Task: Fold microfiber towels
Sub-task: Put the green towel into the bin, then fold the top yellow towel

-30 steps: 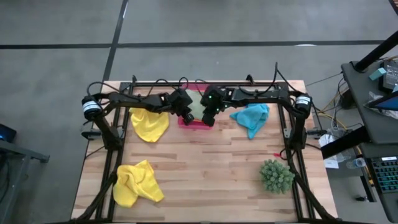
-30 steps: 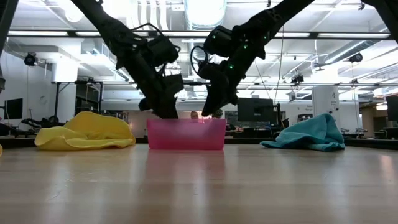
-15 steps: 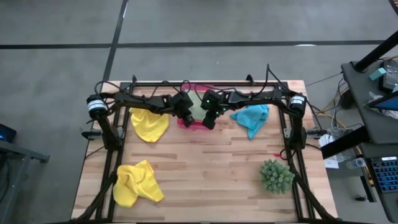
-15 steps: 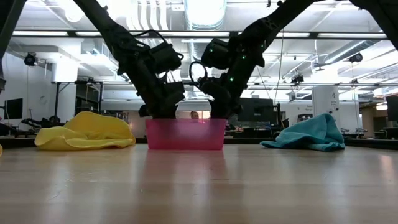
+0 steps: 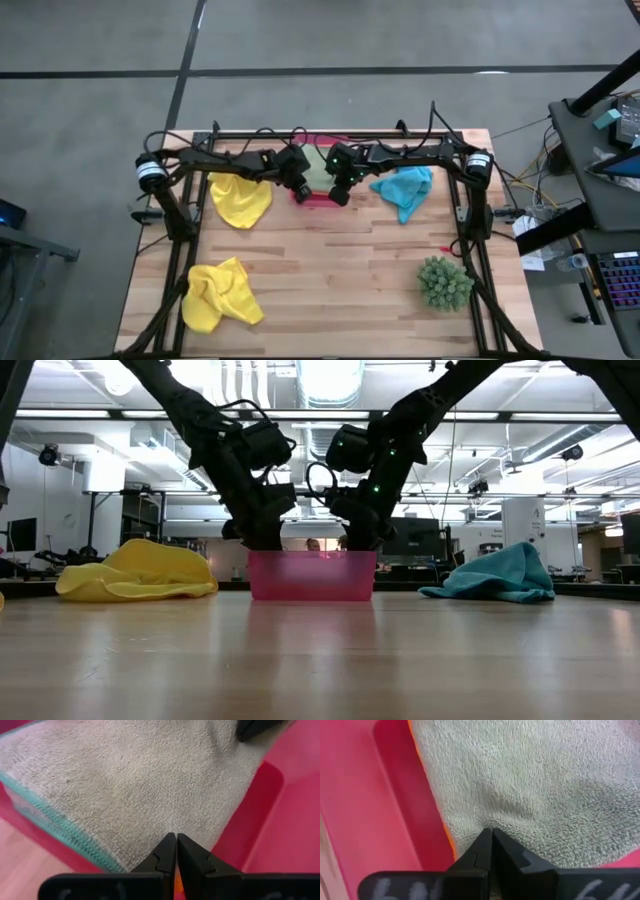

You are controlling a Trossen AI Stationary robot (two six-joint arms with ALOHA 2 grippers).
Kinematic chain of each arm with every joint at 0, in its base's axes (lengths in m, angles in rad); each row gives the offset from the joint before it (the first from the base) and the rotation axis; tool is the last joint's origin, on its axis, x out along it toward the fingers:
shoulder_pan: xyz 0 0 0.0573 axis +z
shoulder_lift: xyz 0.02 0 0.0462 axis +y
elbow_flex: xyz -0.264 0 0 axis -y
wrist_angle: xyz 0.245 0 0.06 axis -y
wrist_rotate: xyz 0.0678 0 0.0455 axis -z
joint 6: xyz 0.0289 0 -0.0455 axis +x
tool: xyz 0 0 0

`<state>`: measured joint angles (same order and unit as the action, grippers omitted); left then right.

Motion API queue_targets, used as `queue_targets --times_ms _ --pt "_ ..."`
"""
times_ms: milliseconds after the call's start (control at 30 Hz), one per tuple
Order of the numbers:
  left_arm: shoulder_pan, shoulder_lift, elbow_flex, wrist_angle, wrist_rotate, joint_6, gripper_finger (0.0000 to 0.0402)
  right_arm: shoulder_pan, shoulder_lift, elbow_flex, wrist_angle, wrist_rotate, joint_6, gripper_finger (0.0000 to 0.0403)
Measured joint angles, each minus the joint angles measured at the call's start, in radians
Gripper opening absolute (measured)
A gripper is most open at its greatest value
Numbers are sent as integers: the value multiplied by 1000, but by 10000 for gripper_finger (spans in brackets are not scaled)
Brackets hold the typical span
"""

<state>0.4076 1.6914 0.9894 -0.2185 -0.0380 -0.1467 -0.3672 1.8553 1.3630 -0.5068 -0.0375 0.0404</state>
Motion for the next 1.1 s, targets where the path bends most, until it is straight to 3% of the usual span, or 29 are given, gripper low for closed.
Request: queue_targets --times_ms 267,500,833,1100 --pt "1 -32 16 1 0 6 4 0 -34 20 1 0 -12 9" --pt "-18 -131 16 -17 2 5 4 13 -111 5 -29 0 -13 9" --pt "-171 -292 6 -17 4 50 4 104 -273 -111 -22 14 12 9" --pt "-300 -381 -38 -18 5 23 4 194 -425 -283 164 14 20 9"
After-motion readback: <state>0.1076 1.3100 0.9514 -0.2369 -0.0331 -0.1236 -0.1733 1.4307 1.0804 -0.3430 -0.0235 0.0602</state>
